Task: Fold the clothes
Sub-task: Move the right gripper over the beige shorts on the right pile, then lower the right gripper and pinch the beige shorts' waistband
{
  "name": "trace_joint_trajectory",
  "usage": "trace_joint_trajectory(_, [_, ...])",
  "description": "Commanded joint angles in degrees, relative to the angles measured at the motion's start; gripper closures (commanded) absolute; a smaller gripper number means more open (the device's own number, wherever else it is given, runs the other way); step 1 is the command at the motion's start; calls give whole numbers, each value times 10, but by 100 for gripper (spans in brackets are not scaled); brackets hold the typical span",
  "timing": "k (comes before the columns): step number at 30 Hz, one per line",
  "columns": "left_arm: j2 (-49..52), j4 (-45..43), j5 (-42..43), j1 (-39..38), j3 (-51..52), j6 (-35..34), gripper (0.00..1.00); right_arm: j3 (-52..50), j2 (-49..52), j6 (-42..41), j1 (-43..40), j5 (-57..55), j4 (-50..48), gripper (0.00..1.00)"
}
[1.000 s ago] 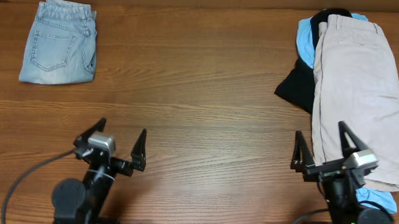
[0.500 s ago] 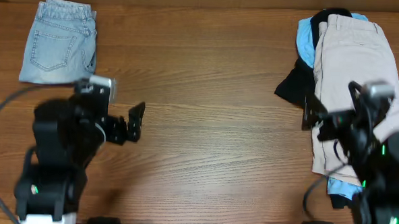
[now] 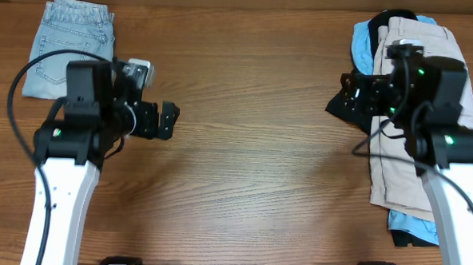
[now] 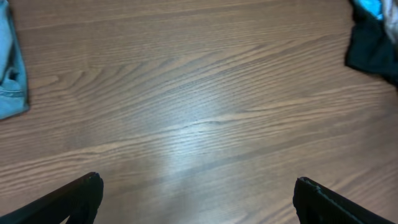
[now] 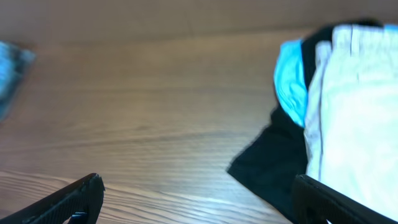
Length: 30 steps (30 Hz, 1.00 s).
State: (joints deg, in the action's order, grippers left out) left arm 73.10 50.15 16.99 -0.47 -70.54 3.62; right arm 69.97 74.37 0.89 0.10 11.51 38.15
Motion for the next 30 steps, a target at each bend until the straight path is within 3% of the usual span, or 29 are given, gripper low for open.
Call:
trace_joint_trajectory(1, [37, -25, 11, -3, -12, 15, 0, 15, 33, 26, -5, -92, -7, 0])
trace_joint_trajectory(4, [61, -47, 10, -3, -12, 15, 0, 15, 62, 26, -23, -196, -22, 0])
trace_joint_trajectory(8, [83, -73, 10, -3, -12, 15, 0, 15, 106, 26, -63, -250, -46, 5])
trace_joint_trajectory(16, [114, -103, 6, -3, -12, 16, 0, 15, 215, 26, -121, -250, -47, 18])
trace_joint_trajectory(23, [134, -113, 6, -3, -12, 15, 0, 15, 286, 26, -120, -234, -34, 25])
trace_joint_trajectory(30, [135, -120, 6, -3, -12, 15, 0, 11, 294, 26, -120, -175, -26, 27])
